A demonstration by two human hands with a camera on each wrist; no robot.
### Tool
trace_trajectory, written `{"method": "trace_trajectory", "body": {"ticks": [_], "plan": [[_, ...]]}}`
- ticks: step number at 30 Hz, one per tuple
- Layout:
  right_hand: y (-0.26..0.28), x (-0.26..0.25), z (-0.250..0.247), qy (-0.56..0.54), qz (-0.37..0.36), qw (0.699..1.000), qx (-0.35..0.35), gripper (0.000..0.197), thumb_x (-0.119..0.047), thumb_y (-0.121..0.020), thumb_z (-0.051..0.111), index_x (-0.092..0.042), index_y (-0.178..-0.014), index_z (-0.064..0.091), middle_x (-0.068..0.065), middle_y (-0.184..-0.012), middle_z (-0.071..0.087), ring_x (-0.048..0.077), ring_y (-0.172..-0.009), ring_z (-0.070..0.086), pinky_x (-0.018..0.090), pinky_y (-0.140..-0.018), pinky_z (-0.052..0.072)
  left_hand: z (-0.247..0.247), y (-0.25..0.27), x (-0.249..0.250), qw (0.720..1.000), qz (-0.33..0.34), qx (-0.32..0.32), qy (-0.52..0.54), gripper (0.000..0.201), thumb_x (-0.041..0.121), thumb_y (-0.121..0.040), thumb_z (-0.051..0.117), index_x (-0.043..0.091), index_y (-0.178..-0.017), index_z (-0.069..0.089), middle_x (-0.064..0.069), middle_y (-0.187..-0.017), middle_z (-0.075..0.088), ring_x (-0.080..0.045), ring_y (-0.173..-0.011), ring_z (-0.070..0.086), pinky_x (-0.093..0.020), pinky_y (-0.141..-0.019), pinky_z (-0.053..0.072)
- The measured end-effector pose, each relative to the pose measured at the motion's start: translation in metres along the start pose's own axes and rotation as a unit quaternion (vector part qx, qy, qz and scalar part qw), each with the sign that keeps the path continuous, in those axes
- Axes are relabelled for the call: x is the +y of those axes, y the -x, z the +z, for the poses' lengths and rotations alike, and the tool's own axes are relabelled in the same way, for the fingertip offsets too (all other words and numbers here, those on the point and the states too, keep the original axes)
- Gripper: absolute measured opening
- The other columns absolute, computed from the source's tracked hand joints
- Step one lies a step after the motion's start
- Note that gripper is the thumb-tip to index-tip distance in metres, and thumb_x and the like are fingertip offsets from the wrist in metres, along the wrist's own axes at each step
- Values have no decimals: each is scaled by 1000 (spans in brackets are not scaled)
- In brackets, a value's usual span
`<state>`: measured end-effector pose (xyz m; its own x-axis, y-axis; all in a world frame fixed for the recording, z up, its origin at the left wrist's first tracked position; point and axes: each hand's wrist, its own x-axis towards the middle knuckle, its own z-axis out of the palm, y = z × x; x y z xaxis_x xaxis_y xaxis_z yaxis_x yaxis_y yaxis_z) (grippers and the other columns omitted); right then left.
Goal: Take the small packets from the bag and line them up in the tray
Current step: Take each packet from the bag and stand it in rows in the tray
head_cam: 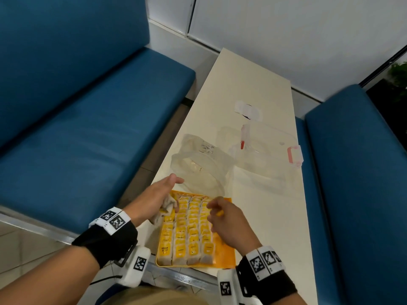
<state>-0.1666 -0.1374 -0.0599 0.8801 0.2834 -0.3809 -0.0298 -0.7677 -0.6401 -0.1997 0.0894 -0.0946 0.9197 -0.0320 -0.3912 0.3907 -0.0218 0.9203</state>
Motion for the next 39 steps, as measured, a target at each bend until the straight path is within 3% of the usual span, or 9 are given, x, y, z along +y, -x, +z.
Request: {"method": "trace_trajectory", "body": {"ticks": [6,9,13,16,21,26,29,32,39], "plan": [[-1,-46,-11,-91,-126,985,-69,26,-7,-87,70,-28,-102,72,-10,-114,66,5,-66,62,15,-75,51,23,0,11,987,-5,-103,122,67,67,-99,20,26,-130,64,-27,-96,73,-38,-98,72,-43,-94,57],[0,-48,-7,-85,-132,984,-86,30,-12,-82,77,-24,-108,71,-23,-115,63,9,-68,57,21,-76,55,25,-5,10,985,0,-92,149,65,66,-98,27,25,-126,68,-25,-116,71,-38,-111,69,-53,-106,51],[-5,-42,0,-67,-82,994,-17,31,-21,-79,80,-30,-106,68,-6,-99,66,7,-71,58,31,-79,57,27,-5,11,991,21,-54,120,61,64,-99,26,30,-120,71,-12,-93,77,-23,-88,73,-44,-95,55],[-6,-40,4,-56,-106,992,30,23,-18,-81,76,-39,-81,66,-6,-91,65,10,-74,63,24,-73,53,29,-6,13,991,15,-61,119,60,64,-101,24,32,-120,70,-26,-94,74,-29,-88,73,-44,-92,56],[-10,-33,2,-79,-147,980,104,25,-8,-85,71,-34,-86,74,-5,-83,69,7,-75,63,16,-69,49,24,-10,14,983,-23,-98,155,61,58,-100,41,8,-117,72,-29,-96,73,-34,-91,70,-42,-90,55],[-12,-24,-2,-135,-118,980,85,31,0,-83,68,-30,-86,76,-4,-78,74,12,-75,70,24,-71,56,22,-12,7,989,5,-92,114,30,39,-84,80,9,-86,77,-20,-84,71,-27,-76,64,-35,-73,52],[-10,-24,-7,-229,-75,969,49,20,4,-85,66,-10,-96,75,8,-72,70,14,-65,67,20,-58,48,24,-13,5,995,46,-61,64,22,34,-88,78,13,-85,76,-9,-79,71,-17,-71,63,-31,-68,50],[-12,-25,-11,-273,-45,961,30,20,3,-86,68,-9,-101,70,7,-72,63,16,-60,63,24,-50,42,29,-11,9,996,82,-38,14,20,33,-91,74,14,-85,76,5,-66,65,-4,-60,55,-20,-59,44],[-13,-23,-19,-269,-33,961,53,4,-1,-85,69,-3,-84,66,5,-67,63,20,-58,60,27,-49,40,30,-7,14,993,101,-31,-46,10,27,-90,77,18,-88,80,-5,-71,72,-4,-59,59,-19,-57,47]]}}
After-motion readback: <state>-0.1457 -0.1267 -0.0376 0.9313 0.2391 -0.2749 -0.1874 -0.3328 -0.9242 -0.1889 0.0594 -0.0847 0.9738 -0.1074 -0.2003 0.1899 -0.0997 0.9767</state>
